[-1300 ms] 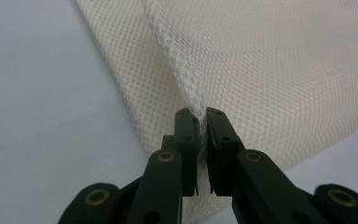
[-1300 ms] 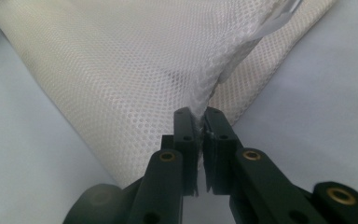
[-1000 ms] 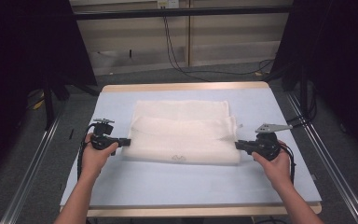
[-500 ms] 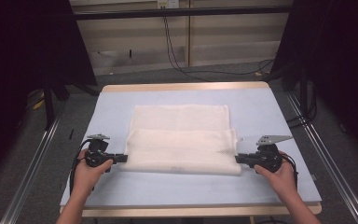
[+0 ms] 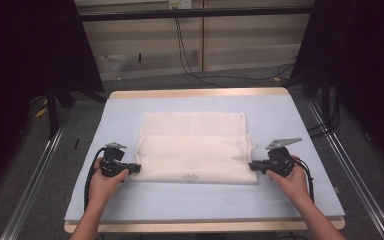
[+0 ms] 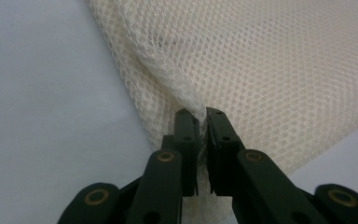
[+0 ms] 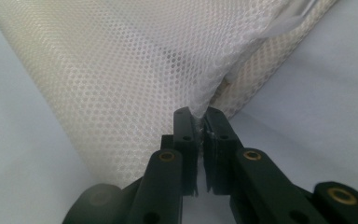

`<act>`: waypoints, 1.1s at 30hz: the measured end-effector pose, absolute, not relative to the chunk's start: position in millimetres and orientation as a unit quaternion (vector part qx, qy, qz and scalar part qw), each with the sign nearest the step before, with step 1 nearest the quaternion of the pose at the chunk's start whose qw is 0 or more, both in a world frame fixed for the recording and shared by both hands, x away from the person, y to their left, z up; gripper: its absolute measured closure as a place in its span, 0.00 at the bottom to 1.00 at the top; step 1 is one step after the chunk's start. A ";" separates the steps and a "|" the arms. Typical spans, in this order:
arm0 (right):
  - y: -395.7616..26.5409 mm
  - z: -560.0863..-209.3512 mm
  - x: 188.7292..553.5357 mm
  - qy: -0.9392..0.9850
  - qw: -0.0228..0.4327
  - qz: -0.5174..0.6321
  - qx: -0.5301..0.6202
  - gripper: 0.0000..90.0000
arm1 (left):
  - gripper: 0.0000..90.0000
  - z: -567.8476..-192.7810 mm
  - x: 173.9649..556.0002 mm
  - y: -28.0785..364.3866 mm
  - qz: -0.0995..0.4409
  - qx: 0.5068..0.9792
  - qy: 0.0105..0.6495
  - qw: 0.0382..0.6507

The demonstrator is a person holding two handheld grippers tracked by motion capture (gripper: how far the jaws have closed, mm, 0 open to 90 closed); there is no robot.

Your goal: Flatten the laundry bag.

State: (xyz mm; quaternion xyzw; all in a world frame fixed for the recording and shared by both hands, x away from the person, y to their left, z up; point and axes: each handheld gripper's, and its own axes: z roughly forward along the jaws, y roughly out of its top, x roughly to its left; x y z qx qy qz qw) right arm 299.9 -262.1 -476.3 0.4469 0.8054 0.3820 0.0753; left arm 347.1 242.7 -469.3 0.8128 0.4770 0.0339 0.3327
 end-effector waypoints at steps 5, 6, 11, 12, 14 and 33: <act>-261.3 -479.9 322.8 0.801 0.094 0.385 0.449 0.94 | 0.94 -469.5 363.3 238.5 0.035 0.810 0.484 0.330; -261.3 -479.7 325.8 0.800 0.094 0.383 0.453 0.94 | 0.94 -469.1 367.7 238.3 0.038 0.804 0.492 0.331; -263.4 -480.1 342.5 0.791 0.099 0.383 0.467 0.94 | 0.94 -470.5 385.2 232.1 0.044 0.799 0.501 0.330; -264.1 -479.9 344.5 0.794 0.095 0.383 0.463 0.94 | 0.94 -468.4 386.1 232.0 0.040 0.805 0.497 0.321; -265.0 -477.7 342.7 0.788 0.092 0.385 0.471 0.92 | 0.92 -465.1 383.7 231.9 0.050 0.808 0.492 0.320; -254.2 -479.4 329.3 0.772 0.051 0.381 0.506 0.93 | 0.84 -464.5 377.7 231.4 0.043 0.799 0.515 0.307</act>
